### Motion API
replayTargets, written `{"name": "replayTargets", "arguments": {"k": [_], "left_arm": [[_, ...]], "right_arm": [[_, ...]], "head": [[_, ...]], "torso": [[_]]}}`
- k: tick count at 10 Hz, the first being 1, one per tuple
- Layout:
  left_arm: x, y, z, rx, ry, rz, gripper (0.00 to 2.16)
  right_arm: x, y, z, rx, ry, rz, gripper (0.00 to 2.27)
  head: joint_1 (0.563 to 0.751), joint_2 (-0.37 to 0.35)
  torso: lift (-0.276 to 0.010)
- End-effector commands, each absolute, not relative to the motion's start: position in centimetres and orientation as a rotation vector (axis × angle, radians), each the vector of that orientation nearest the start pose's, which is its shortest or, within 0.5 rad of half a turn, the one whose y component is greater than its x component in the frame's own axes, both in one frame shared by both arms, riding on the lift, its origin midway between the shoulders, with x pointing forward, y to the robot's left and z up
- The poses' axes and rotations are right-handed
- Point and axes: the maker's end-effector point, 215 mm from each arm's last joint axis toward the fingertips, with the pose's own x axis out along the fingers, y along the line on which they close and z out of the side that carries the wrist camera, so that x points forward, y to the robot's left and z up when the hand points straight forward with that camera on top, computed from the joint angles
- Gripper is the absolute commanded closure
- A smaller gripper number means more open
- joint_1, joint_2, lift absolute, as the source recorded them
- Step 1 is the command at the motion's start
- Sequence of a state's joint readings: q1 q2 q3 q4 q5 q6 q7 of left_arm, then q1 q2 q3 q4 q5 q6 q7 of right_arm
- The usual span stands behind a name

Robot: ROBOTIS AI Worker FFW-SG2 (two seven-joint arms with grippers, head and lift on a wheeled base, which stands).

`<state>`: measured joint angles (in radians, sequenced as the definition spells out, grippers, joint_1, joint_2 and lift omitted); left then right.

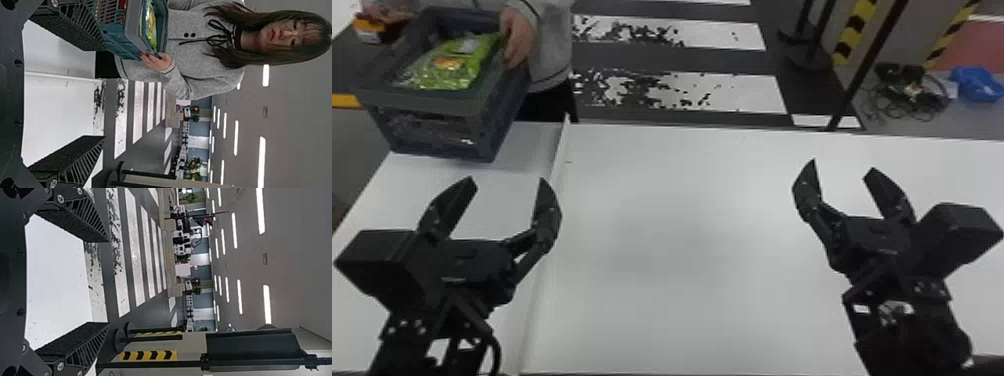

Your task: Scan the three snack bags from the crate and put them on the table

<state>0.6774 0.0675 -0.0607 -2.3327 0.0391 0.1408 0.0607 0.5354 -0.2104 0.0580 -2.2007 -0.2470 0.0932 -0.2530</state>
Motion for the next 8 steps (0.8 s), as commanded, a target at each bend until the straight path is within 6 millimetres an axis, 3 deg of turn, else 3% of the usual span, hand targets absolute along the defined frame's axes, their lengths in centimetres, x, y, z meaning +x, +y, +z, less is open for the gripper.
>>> {"name": "replayTargets", "arguments": {"k": [1, 8], "left_arm": [[39.82, 20.61, -29.55, -0.021, 0.06, -0.041, 0.07], [39.39, 20.8, -29.41, -0.02, 0.057, -0.041, 0.07]], "right_arm": [[43.44, -25.2, -30.25, 0.091, 0.034, -0.076, 0.14], [42.84, -25.43, -29.44, 0.093, 0.013, -0.079, 0.13]], "head": [[0.695, -0.057], [0.695, -0.065]], "torso": [[-0.094], [-0.094]]}}
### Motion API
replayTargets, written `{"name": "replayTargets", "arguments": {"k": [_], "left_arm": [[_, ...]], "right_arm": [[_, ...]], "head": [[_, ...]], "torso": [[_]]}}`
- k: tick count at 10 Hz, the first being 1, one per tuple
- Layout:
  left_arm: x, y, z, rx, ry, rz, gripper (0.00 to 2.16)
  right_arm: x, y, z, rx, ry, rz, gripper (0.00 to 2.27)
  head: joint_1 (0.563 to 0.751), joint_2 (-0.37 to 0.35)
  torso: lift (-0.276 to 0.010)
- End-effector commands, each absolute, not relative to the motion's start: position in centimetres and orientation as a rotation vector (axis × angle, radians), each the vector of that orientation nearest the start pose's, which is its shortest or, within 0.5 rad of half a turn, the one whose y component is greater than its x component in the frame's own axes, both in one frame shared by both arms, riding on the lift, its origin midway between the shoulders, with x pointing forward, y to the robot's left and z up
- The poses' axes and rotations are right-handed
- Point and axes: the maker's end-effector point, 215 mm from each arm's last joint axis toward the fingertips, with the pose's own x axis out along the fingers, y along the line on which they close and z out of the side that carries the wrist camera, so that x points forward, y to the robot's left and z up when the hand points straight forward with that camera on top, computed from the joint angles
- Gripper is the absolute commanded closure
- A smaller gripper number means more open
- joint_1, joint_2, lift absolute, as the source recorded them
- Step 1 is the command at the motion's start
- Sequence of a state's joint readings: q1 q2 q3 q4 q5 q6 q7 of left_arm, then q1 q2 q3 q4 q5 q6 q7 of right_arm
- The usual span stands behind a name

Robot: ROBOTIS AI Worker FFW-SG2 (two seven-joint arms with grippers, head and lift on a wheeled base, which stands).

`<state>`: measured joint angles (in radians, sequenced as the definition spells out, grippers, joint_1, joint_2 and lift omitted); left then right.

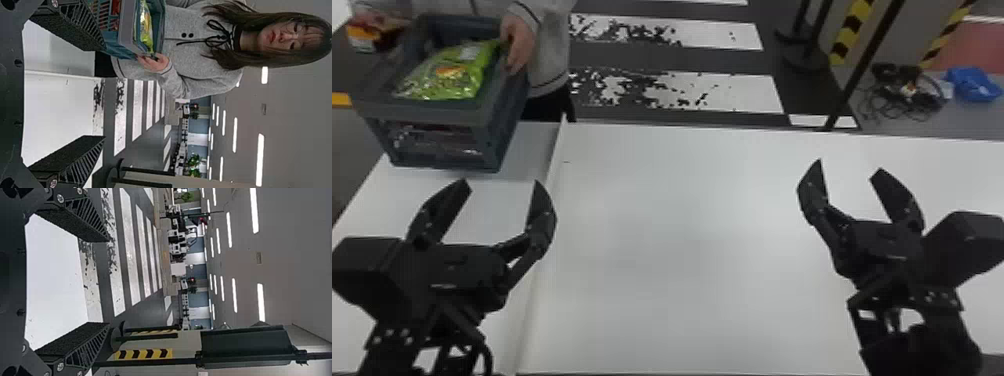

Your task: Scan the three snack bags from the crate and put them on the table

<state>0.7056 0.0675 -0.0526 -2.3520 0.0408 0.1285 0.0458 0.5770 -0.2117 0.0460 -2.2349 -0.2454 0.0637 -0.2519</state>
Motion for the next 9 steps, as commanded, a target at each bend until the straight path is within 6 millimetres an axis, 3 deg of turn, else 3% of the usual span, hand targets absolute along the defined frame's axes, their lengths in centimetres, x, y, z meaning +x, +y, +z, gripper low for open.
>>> {"name": "replayTargets", "arguments": {"k": [1, 9], "left_arm": [[39.4, 20.8, -29.3, -0.023, 0.052, -0.044, 0.07], [40.5, 21.6, -28.9, -0.057, 0.037, -0.063, 0.08]], "right_arm": [[43.0, -25.4, -29.3, 0.093, 0.012, -0.079, 0.13], [43.7, -25.0, -29.4, 0.084, 0.013, -0.074, 0.14]], "head": [[0.695, -0.065], [0.695, -0.046]], "torso": [[-0.094], [-0.094]]}}
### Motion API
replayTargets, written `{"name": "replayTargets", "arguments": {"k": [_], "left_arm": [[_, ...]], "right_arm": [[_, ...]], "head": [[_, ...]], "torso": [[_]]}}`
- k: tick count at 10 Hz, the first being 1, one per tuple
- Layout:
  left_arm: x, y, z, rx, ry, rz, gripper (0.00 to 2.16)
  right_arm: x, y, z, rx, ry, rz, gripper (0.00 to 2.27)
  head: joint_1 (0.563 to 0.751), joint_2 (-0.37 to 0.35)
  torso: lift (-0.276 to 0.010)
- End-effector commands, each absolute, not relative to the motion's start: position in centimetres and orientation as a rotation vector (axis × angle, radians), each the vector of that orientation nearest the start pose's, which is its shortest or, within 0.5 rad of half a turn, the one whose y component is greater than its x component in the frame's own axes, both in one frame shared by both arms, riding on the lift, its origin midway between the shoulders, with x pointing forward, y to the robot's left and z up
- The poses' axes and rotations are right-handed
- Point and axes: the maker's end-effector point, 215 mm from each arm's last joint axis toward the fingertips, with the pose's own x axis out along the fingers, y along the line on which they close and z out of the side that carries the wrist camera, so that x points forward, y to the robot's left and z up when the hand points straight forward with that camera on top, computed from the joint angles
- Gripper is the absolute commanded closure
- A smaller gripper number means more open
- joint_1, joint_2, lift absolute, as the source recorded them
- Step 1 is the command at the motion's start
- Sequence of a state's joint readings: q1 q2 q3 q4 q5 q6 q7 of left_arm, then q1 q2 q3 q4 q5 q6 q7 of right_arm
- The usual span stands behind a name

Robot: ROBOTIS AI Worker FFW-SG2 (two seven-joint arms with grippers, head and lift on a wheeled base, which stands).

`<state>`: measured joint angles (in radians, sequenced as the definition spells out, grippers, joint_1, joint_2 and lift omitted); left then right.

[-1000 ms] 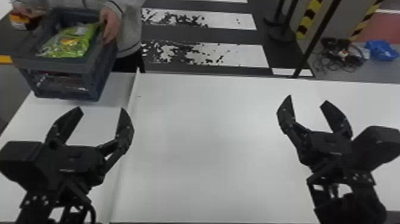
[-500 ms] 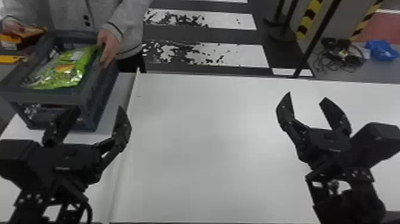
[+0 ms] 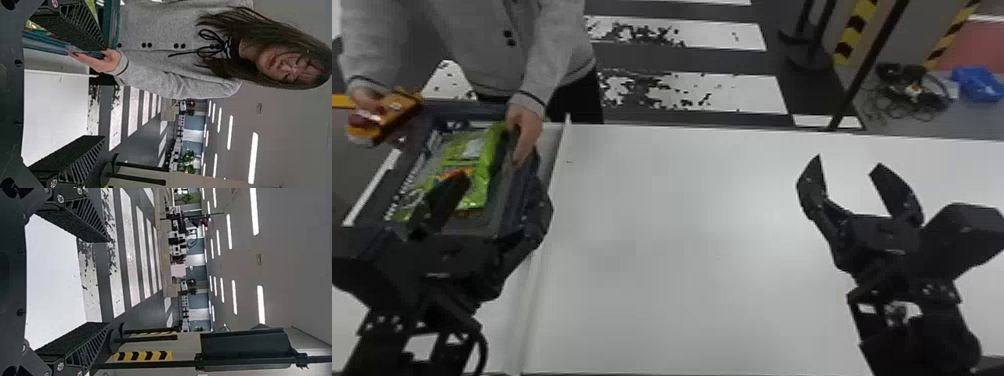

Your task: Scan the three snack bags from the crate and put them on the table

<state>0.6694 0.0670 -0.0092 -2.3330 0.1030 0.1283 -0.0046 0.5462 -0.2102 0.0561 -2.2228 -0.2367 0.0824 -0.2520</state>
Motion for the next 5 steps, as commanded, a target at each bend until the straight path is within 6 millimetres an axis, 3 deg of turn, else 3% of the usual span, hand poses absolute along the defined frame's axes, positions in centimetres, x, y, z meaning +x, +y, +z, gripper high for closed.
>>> {"name": "replayTargets", "arguments": {"k": [1, 5], "left_arm": [[40.7, 21.7, -28.9, -0.056, 0.037, -0.062, 0.07], [43.1, 22.9, -29.1, -0.042, 0.08, -0.043, 0.07]], "right_arm": [[43.7, -25.0, -29.4, 0.08, 0.014, -0.073, 0.14], [43.6, -24.7, -31.1, 0.072, 0.045, -0.076, 0.14]], "head": [[0.695, -0.045], [0.695, -0.037]], "torso": [[-0.094], [-0.094]]}}
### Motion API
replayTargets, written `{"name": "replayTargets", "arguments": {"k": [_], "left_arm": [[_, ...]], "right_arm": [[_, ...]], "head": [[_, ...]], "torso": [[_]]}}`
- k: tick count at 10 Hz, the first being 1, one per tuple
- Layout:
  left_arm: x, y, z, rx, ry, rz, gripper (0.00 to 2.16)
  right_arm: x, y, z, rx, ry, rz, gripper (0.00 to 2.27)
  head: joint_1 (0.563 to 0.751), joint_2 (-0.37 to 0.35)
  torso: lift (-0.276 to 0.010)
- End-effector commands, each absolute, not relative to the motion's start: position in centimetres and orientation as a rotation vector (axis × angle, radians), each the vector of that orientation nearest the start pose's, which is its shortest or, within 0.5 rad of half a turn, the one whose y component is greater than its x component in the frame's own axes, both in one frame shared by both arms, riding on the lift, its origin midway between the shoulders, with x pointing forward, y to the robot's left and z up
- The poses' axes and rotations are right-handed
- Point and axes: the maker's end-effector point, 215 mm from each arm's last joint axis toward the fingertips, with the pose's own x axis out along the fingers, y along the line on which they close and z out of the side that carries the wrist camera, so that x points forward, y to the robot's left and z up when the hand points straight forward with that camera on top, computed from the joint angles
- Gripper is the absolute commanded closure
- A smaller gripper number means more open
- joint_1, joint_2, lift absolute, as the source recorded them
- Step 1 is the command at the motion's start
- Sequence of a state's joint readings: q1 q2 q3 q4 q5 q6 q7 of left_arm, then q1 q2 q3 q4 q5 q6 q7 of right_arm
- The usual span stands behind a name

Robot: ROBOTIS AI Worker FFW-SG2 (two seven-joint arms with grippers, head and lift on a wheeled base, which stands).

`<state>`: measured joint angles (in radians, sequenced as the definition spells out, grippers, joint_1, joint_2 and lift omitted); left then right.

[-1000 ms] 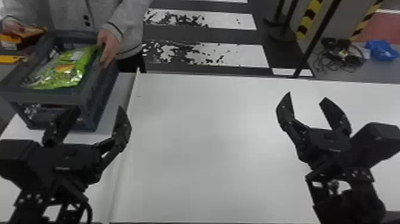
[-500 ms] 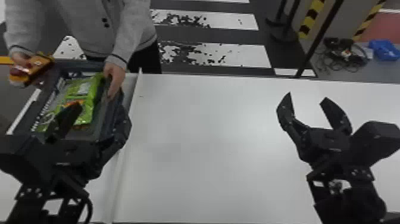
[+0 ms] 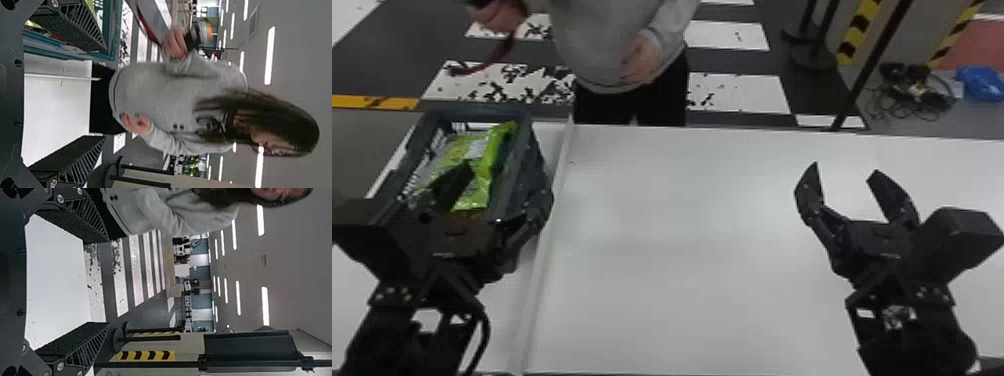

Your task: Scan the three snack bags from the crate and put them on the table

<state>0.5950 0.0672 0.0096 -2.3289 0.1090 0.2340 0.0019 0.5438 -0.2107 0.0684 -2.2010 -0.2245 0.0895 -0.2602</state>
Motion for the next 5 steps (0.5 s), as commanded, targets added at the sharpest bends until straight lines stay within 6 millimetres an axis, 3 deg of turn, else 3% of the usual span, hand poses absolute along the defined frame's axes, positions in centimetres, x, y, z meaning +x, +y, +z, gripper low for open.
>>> {"name": "replayTargets", "arguments": {"k": [1, 3, 5], "left_arm": [[44.1, 23.6, -29.6, -0.045, 0.111, -0.038, 0.07], [45.6, 25.3, -29.2, -0.049, 0.129, -0.018, 0.07], [45.8, 27.7, -30.5, -0.059, 0.181, 0.016, 0.08]], "right_arm": [[43.6, -24.8, -31.2, 0.068, 0.044, -0.078, 0.14], [43.7, -25.2, -30.9, 0.062, 0.039, -0.082, 0.14], [43.4, -25.3, -30.8, 0.061, 0.032, -0.082, 0.14]], "head": [[0.695, -0.03], [0.695, -0.014], [0.695, 0.002]], "torso": [[-0.094], [-0.094], [-0.094]]}}
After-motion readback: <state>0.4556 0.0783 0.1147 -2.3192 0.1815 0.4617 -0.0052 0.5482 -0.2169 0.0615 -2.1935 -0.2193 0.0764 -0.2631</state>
